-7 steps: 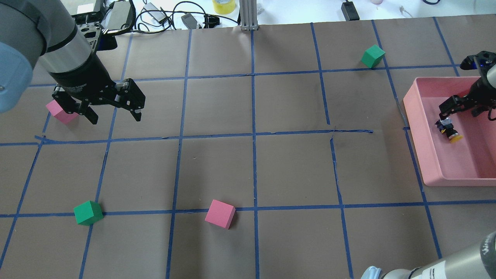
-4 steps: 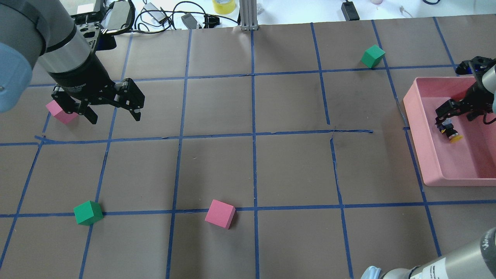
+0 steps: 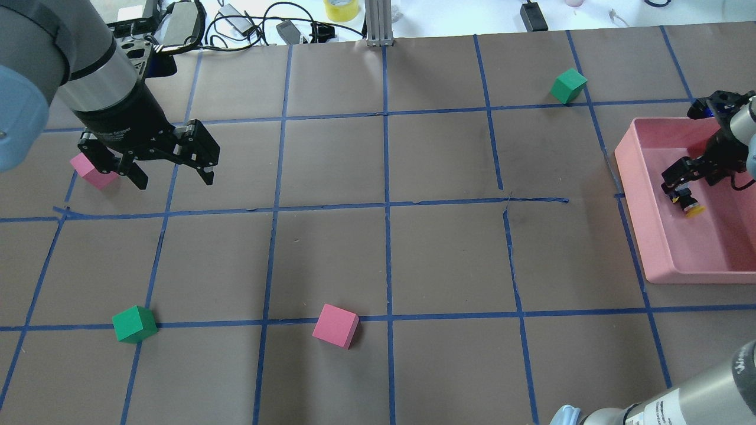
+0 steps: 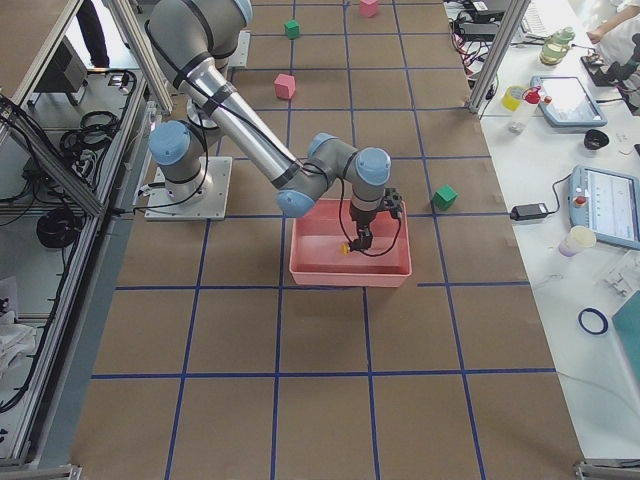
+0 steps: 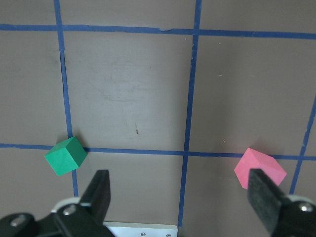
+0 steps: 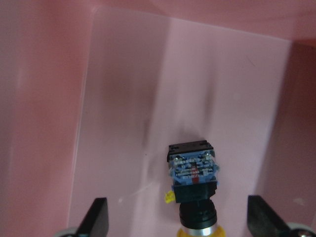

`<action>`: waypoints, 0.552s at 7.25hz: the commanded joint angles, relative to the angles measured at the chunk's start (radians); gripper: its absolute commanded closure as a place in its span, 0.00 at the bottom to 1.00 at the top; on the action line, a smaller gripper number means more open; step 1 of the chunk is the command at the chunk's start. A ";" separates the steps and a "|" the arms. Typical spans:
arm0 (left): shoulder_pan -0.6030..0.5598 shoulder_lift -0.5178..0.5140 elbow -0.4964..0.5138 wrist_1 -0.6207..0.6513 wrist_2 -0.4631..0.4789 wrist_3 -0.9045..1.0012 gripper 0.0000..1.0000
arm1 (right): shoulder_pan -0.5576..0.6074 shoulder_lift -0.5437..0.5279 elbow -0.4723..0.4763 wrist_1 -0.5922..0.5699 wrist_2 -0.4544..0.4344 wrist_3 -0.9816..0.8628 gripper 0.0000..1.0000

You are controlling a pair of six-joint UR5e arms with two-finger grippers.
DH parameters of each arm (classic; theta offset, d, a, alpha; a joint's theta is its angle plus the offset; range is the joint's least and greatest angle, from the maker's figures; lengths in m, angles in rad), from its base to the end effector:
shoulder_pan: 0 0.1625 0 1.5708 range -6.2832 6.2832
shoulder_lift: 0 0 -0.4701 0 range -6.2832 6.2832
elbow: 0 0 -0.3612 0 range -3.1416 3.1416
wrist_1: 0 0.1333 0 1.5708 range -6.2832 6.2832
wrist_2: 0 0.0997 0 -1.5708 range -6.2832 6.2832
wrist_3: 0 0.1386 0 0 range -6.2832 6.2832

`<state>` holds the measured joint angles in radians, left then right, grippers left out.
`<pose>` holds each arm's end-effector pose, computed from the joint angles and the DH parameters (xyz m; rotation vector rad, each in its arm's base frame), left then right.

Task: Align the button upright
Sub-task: 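Lower the right gripper into the bin and grasp the button's black body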

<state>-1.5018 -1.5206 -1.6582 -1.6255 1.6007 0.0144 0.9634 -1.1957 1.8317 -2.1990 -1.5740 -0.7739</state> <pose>-0.0996 -0.4318 0.4715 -0.0828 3.1111 0.1449 -0.2113 -0.5368 0.2460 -0.2610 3.1282 0.0126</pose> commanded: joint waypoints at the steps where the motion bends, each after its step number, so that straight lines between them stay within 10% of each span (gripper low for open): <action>1: 0.000 0.000 0.000 0.001 0.001 -0.001 0.00 | 0.000 0.018 -0.006 -0.001 0.002 -0.050 0.00; 4: 0.000 0.002 0.000 0.001 -0.001 -0.001 0.00 | 0.000 0.050 -0.009 -0.013 0.002 -0.056 0.00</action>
<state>-1.5018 -1.5197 -1.6582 -1.6245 1.6005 0.0136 0.9633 -1.1559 1.8239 -2.2098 -1.5724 -0.8279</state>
